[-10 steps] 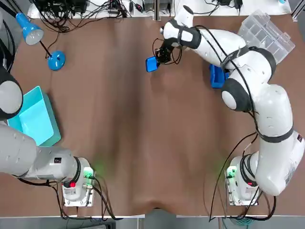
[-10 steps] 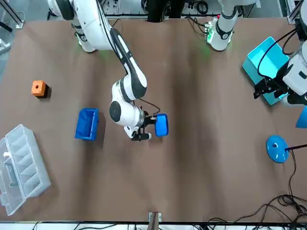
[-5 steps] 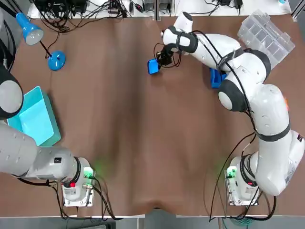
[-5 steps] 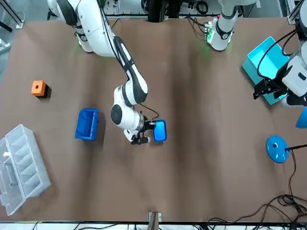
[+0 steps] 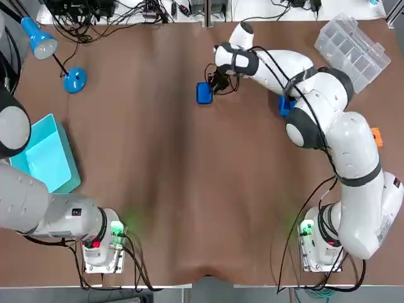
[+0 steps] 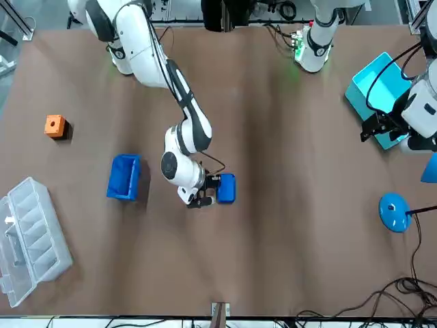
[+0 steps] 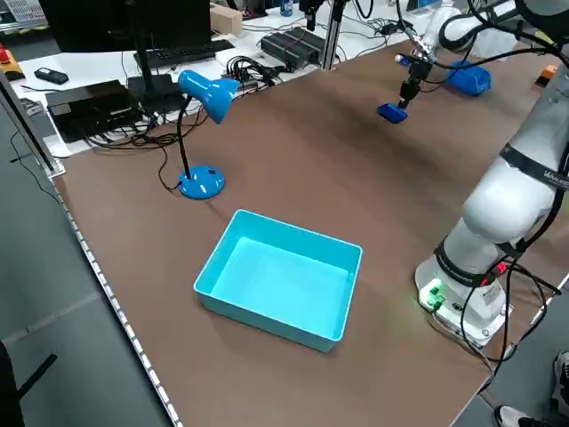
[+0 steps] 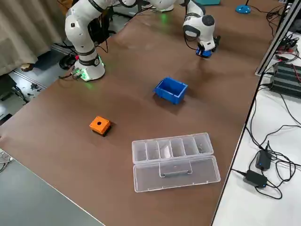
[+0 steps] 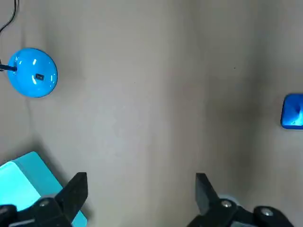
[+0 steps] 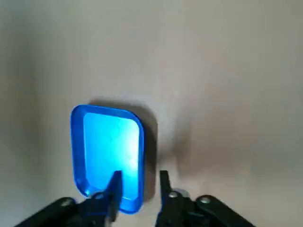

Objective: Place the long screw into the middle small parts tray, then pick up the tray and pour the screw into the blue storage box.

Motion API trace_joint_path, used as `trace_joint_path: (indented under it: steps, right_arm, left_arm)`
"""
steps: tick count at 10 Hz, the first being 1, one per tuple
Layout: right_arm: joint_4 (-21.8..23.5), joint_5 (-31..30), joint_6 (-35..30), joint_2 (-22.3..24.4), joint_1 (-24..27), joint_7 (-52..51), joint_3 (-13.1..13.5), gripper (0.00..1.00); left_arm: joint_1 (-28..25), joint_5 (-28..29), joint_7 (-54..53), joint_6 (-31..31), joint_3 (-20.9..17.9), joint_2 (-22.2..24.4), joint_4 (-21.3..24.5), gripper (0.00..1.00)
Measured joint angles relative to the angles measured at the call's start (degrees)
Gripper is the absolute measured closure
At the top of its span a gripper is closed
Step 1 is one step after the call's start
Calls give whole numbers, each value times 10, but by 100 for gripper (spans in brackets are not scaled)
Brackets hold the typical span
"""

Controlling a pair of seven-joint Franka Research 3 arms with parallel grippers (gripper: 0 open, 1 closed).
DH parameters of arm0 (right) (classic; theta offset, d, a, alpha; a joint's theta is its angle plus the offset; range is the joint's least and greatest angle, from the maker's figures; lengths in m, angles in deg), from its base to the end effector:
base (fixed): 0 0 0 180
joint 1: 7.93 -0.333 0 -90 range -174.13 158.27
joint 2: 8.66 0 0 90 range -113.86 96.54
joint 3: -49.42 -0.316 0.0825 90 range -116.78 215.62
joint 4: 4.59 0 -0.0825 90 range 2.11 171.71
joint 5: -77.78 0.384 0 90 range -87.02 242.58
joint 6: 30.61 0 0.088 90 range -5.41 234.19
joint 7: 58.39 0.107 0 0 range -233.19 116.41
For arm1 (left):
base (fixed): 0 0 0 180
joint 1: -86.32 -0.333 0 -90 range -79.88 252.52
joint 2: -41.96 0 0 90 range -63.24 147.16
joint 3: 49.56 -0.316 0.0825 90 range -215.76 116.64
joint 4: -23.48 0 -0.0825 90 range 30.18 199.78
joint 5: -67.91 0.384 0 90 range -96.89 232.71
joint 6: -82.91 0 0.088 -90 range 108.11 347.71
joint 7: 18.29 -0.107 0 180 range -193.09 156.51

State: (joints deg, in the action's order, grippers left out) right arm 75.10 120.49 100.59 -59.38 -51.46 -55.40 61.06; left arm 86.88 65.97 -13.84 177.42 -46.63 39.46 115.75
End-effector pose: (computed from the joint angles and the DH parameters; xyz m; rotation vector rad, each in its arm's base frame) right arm 0.6003 0.4286 0.1888 -2.7310 -0.1271 0.1117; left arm 0.5720 -0.0377 0.5881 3.1058 0.0303 -0.0108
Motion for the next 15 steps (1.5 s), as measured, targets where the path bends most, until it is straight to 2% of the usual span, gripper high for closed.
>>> trace_joint_path:
  steps: [2, 4, 6, 8, 9, 10, 11, 12, 13, 15]
  right_arm:
    - [-12, -68, -101, 33, 1, -6, 51, 23]
    - [-13, -164, -208, 100, 4, -34, 109, 0]
    - [26, -234, -261, 176, 7, -99, 169, 0]
    - [76, -262, -301, 266, 12, -163, 248, 0]
    - [88, -281, -317, 305, 13, -175, 281, 0]
    - [93, -315, -325, 340, 13, -179, 297, 0]
    - [95, -353, -333, 372, 14, -178, 300, 0]
    - [95, -389, -350, 402, 24, -176, 289, 0]
    - [94, -418, -364, 428, 62, -173, 253, 0]
    - [93, -432, -380, 469, 179, -141, 150, 0]
  left_arm:
    - [0, 0, 0, 0, 0, 0, 0, 0]
    - [0, 0, 0, 0, 0, 0, 0, 0]
    - [-1, 0, 0, 0, 0, -1, 0, 0]
    - [-1, 0, 0, 0, 0, -1, 0, 0]
    - [-1, 0, 0, 0, 0, -1, -1, 0]
    - [-1, 0, 0, 0, 0, -1, -1, 0]
    - [-1, 0, 0, 0, 0, -1, -1, 0]
    - [-1, 0, 0, 0, 0, -1, -1, 0]
    - [-1, 0, 0, 0, 0, -1, -1, 0]
    - [-1, 0, 0, 0, 0, -1, -3, 0]
